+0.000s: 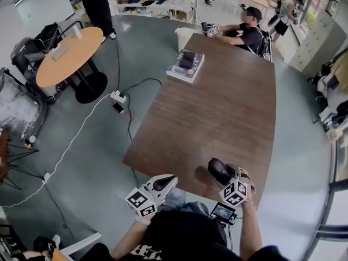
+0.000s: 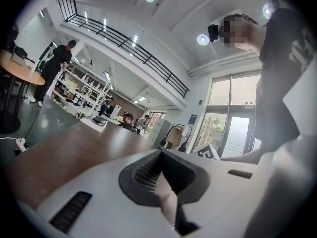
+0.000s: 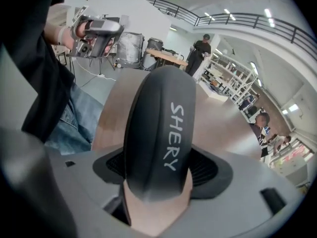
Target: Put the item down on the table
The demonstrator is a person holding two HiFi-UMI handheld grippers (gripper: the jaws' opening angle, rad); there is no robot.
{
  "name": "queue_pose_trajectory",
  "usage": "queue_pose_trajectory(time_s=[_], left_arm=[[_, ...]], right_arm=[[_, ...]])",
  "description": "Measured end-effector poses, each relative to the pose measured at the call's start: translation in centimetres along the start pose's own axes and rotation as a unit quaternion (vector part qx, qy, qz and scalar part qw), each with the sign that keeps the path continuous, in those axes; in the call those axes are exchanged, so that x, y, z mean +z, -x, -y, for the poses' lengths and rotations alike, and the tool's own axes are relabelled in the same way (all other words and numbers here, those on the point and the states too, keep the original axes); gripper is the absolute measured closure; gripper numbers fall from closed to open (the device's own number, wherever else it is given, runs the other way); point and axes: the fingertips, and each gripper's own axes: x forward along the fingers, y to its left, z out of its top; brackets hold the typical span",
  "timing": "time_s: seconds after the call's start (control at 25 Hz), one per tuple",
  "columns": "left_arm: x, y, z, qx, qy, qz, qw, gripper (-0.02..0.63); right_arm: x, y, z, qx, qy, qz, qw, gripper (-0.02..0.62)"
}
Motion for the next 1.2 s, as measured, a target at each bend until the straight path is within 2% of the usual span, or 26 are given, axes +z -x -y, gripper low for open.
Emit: queue_pose_trajectory(time_s=[0.36, 0.64, 1.2], left_arm=[[0.2, -1.0, -2.1, 0.008, 0.013, -0.010, 0.9998, 0.600], [3.2, -1.8, -2.1, 0.003, 0.013, -0.023, 0.9996, 0.600], [8.6, -2.2, -1.4, -0.002, 0.016, -0.056, 0.9983, 0.600]], right_arm=[[-1.2, -4.0, -0.8, 0.044, 0.015, -0.038, 0.998, 0.264], [-1.2, -5.8, -1.3, 0.071, 0.027, -0.066, 0.995, 0.264], [-1.8, -7.9, -1.1, 0.085, 0.025, -0.114, 0.989, 0.264]])
